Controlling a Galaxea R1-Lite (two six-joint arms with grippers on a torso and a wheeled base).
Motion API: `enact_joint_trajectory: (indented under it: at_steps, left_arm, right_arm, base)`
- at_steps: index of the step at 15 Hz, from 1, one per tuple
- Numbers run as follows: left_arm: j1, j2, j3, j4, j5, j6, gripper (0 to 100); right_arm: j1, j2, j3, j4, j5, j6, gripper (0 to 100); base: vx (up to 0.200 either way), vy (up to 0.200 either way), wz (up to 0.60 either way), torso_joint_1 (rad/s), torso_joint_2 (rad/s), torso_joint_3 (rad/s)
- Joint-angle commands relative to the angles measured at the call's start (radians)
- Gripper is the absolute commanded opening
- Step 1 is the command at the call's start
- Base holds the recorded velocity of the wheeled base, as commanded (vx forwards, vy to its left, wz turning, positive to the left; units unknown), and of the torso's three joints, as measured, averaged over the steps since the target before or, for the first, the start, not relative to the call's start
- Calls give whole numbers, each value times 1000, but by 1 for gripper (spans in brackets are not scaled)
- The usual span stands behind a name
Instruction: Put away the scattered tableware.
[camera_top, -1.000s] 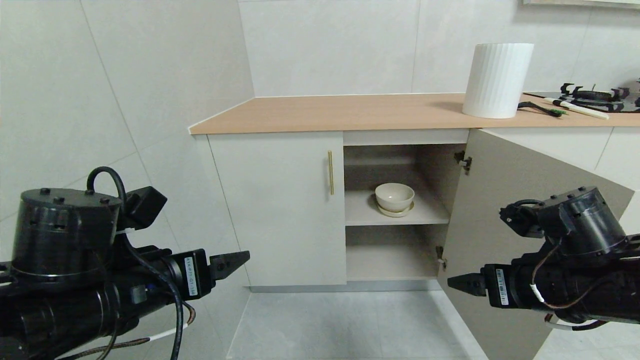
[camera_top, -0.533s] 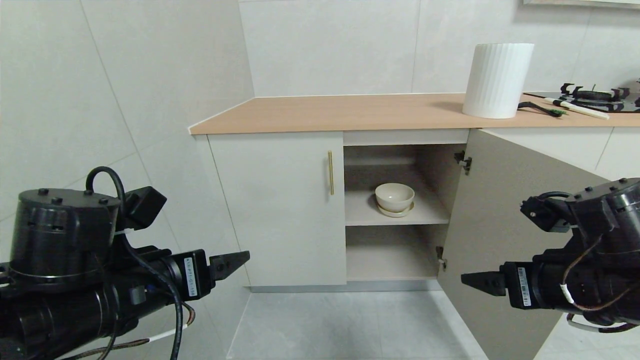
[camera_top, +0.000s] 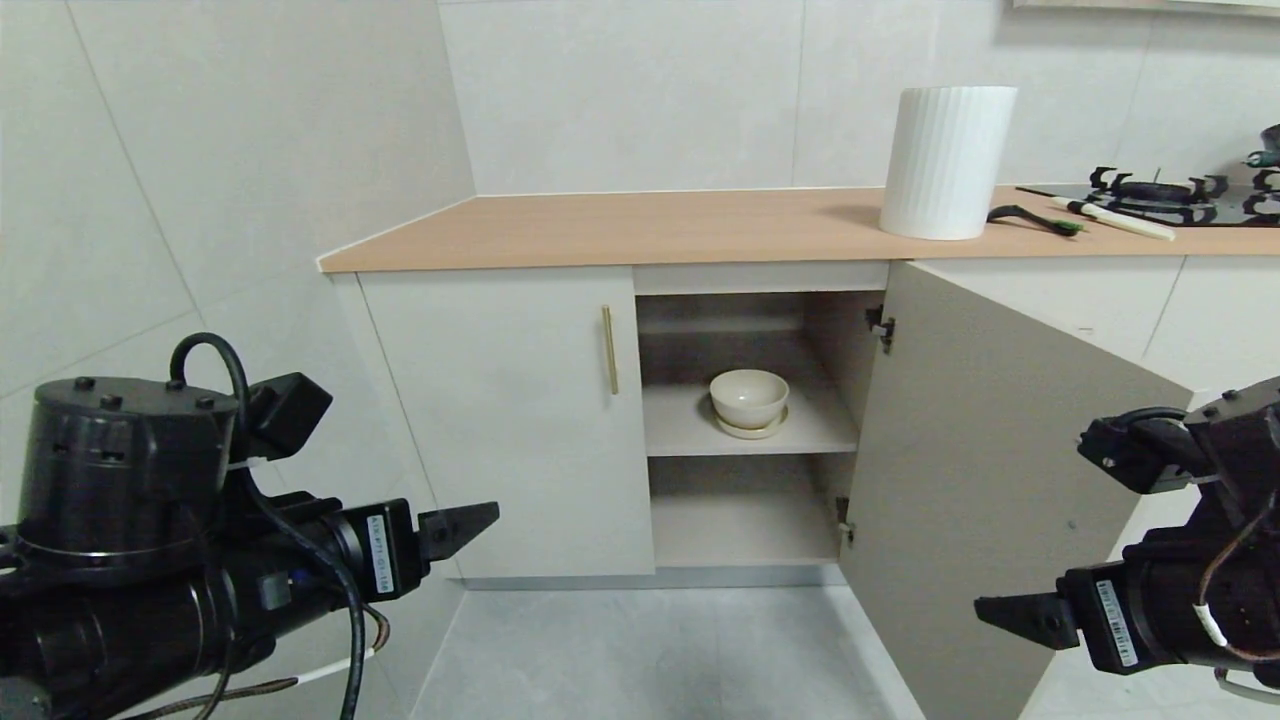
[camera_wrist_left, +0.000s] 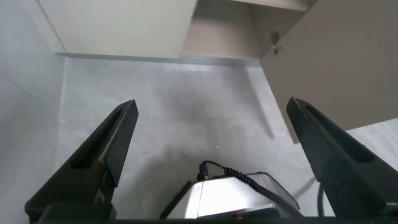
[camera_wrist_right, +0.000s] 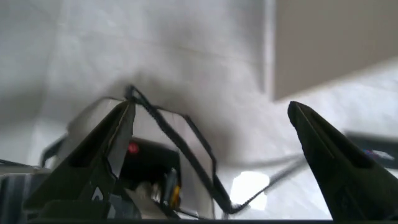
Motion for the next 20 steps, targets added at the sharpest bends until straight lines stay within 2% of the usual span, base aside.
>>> enact_joint_trajectory:
  at_steps: [1,6,9,12,15,20]
  left_arm:
    - [0,1,0,-1,0,0,100]
    - [0,2,0,1,0,0,100]
    - [0,2,0,1,0,0,100]
    - [0,2,0,-1,-1,0,100]
    - [0,2,0,-1,-1,0,100]
    - [0,-1,-2,-1,-1,-2,100]
  right_arm:
    - [-5,3,-17,18,-14,0,100]
    - [-152,48,-58,24,-26,-14,100]
    - [-319,75,-98,23,-52,-66,100]
    - [-440,163,-155,-11,-52,-55,100]
    - [-497,276,-160,-165,-54,-9,100]
    - [-494,387,-158,-284,-63,72,100]
  base:
    - [0,-200,0,2,2,2]
    - [0,-200,0,1,5,2]
    - [0,0,0,0,0,0]
    - [0,0,0,0,0,0]
    - [0,0,0,0,0,0]
    - [0,0,0,0,0,0]
